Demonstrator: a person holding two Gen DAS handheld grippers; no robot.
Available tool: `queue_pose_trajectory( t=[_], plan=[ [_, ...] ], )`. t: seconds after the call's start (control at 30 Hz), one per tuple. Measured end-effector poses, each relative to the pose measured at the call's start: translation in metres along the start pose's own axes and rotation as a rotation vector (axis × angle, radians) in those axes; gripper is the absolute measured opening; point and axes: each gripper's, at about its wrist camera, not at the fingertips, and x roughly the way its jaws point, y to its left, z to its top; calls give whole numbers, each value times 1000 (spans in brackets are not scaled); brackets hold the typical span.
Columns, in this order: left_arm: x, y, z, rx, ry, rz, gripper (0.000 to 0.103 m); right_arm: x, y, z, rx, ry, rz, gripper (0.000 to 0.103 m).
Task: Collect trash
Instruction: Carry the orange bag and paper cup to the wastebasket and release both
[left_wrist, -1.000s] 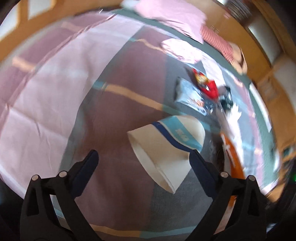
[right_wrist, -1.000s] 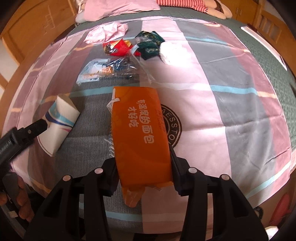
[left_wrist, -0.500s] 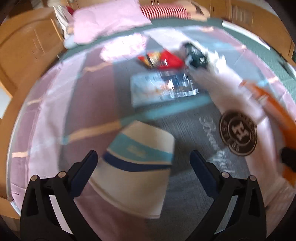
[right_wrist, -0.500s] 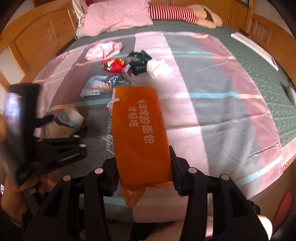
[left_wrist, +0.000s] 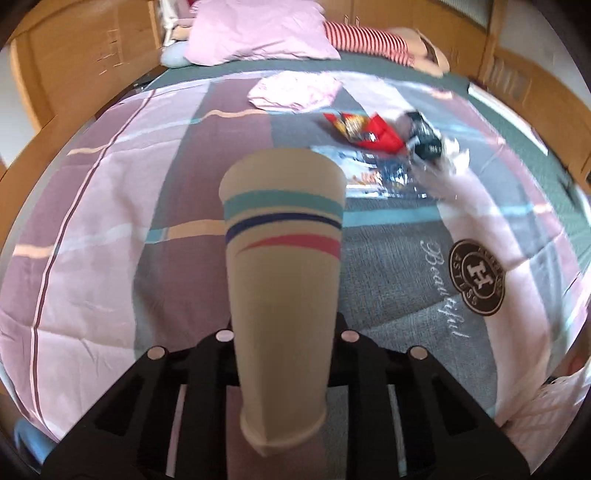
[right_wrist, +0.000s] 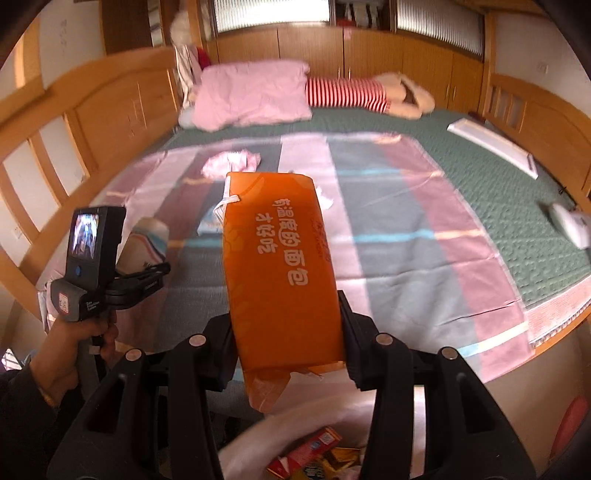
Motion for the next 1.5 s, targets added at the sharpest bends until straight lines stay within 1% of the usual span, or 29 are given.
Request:
queue_pose_trajectory(
  t=[0.03,0.17,0.23,0.3,0.37,0.43,0.5,0.57,0.6,0.67,0.73,0.77,0.83,0.87,0.9,0.93,0.97,1.0,1.03,1.1,1.13,1.17,1.2,1.27,1.3,1.33,1.4,1.47,1.5],
  plan=[
    [-3,5,-1,-12,-11,-7,21,-8,-4,-1,-3,-13,-4,47],
    [-20,25,-4,-107,-68,-121,20,-35,-24,-14,-2,-25,-24,47],
    [-37,37,-7,-168,-120,-222,20,-44,-34,-25,-12,-10,-34,47],
    [-54,41,-9,-189,-179,-306,20,-55,-44,-41,-37,12,-53,47],
    [-75,41,-15,-179,-248,-363,20,-63,-54,-59,-68,62,-57,47],
    [-93,33,-25,-168,-285,-383,20,-65,-58,-77,-89,124,-59,47],
    [-104,20,-35,-150,-288,-423,20,-54,-61,-102,-129,248,-40,51],
    [-118,-3,-46,-100,-288,-471,20,-47,-61,-118,-152,322,-32,61],
    [-123,-13,-51,-71,-289,-486,20,-46,-63,-122,-147,332,-27,64],
    [-135,-41,-60,14,-283,-525,20,-56,-74,-121,-87,308,3,66],
    [-146,-73,-71,109,-265,-574,20,-69,-92,-106,16,246,39,69],
    [-152,-90,-78,167,-255,-603,20,-79,-105,-96,85,197,49,69],
    [-160,-121,-91,271,-216,-671,21,-95,-126,-82,203,108,38,70],
    [-162,-144,-101,349,-173,-728,22,-102,-138,-75,261,59,25,70],
    [-164,-159,-111,398,-148,-755,28,-107,-147,-69,307,18,18,70],
    [-166,-177,-122,462,-120,-778,38,-110,-150,-66,333,-4,14,70],
    [-166,-187,-130,501,-108,-782,45,-112,-156,-63,362,-25,10,70],
    [-165,-198,-138,551,-104,-774,68,-113,-159,-62,379,-33,6,70],
    [-165,-208,-145,597,-112,-745,84,-112,-159,-59,389,-36,0,70],
    [-162,-211,-147,632,-136,-693,86,-106,-159,-56,399,-35,-7,70],
    [-160,-209,-144,627,-142,-672,86,-102,-160,-53,401,-33,-7,70],
    [-155,-201,-135,595,-145,-655,87,-96,-160,-51,402,-27,-6,70],
    [-150,-186,-123,543,-144,-648,89,-91,-158,-48,400,-20,-5,70],
    [-139,-158,-101,423,-143,-619,90,-78,-154,-37,385,1,-3,70],
    [-131,-140,-85,346,-140,-561,90,-70,-149,-31,371,10,-2,70],
    [-126,-129,-75,294,-139,-497,90,-63,-145,-27,358,15,-1,70],
    [-108,-97,-42,169,-145,-297,90,-42,-128,-12,313,35,6,70],
    [-94,-64,-15,55,-156,-139,92,-19,-105,3,261,45,31,70],
    [-87,-43,-3,-8,-158,-74,95,-6,-94,10,237,46,42,70]
  ],
)
